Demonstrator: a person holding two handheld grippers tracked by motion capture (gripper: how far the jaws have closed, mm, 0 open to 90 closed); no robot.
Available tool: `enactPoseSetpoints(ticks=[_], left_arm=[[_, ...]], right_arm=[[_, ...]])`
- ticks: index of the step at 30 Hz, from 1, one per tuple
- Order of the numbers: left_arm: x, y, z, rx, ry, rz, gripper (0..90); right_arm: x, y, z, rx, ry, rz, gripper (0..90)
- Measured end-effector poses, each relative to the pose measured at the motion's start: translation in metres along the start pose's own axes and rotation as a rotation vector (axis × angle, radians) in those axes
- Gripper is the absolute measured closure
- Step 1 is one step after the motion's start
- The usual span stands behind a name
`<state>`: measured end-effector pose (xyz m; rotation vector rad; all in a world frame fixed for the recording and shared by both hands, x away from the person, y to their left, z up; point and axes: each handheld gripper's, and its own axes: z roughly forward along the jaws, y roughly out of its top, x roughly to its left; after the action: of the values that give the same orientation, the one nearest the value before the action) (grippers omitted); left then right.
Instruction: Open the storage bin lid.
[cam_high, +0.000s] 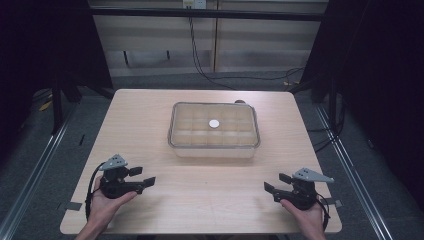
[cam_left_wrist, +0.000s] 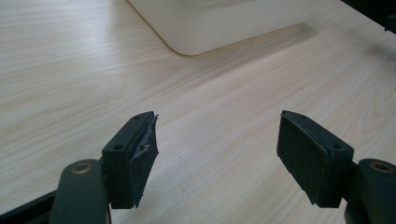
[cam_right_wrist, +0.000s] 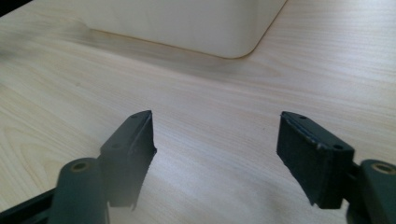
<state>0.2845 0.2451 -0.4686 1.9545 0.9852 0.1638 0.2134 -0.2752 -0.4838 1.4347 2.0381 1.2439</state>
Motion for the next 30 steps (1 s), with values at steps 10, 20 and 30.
enactPoseSetpoints(ticks=[10,20,30], left_arm=[[0.009,-0.001,-0.001,-0.009,0.012,-0.042,30.2],[-0.001,0.003,0.007,0.020,0.002,-0.001,29.8],[-0.006,0.013,0.011,0.024,-0.003,0.008,29.2]], right_arm=[[-0.003,0.002,-0.003,0.006,0.077,0.020,22.5],[0.000,0.004,-0.006,-0.047,0.089,0.027,31.1],[-0.001,0.015,-0.003,-0.063,0.079,0.019,37.3]])
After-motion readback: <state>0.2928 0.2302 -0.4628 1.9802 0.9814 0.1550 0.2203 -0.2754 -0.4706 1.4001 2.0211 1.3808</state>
